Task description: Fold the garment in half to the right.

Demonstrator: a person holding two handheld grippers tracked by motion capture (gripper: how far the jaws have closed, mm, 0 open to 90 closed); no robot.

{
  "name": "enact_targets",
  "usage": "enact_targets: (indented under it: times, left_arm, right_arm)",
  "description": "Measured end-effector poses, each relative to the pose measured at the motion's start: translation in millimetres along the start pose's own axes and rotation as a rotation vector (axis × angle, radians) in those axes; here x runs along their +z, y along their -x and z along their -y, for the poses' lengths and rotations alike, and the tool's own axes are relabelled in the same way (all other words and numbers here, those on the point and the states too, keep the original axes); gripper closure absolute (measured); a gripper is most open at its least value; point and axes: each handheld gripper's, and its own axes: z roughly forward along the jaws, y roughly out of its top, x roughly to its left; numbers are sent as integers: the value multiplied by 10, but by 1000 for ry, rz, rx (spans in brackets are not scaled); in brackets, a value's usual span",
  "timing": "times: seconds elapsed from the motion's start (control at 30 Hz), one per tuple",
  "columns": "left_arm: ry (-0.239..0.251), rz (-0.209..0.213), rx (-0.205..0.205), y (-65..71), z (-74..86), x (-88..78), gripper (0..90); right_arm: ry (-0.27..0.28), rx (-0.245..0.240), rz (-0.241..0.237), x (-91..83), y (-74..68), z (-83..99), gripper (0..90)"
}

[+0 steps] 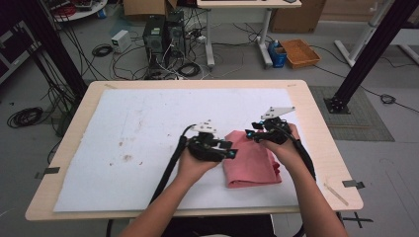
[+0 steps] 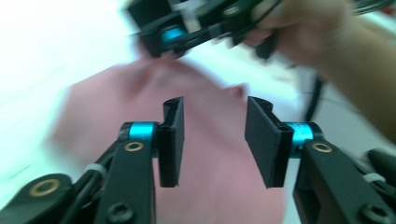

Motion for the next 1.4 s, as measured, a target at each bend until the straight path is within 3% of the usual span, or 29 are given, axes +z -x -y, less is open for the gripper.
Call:
enact_targets:
  times: [0.13,0.27,0.37,0.47,0.67,0.83,0.9,1.03,1.27,1.4]
  left_arm:
    - [-11,-68,-30,-124,295,-321,565]
    - [2,-89,-68,-181,449,-590,565]
    - [15,-90,-63,-160,505,-738,565]
    - [13,-93,-63,-167,546,-822,565]
    - [22,-97,-77,-208,566,-838,566]
    - [20,-93,-79,-216,568,-833,565]
    - [25,-91,-79,-216,569,-850,566]
    - [40,-98,-88,-237,577,-903,560]
    - [46,-105,-100,-260,591,-916,560]
    - [41,-107,-105,-273,601,-905,559]
  right_arm:
    - [-37,-22,-13,154,-65,-36,640]
    - [-103,-55,-53,317,-164,-62,726]
    - [-161,-83,-28,439,-241,-92,725]
    - [-170,-95,-26,528,-317,-153,719]
    - [-307,-111,13,837,-373,-179,738]
    - [-298,-120,0,842,-412,-207,701]
    - [-253,-93,-6,751,-373,-214,684]
    - [-140,-1,10,417,-161,-106,693]
    - [-169,157,99,292,209,368,722]
    - [-115,243,92,222,361,543,727]
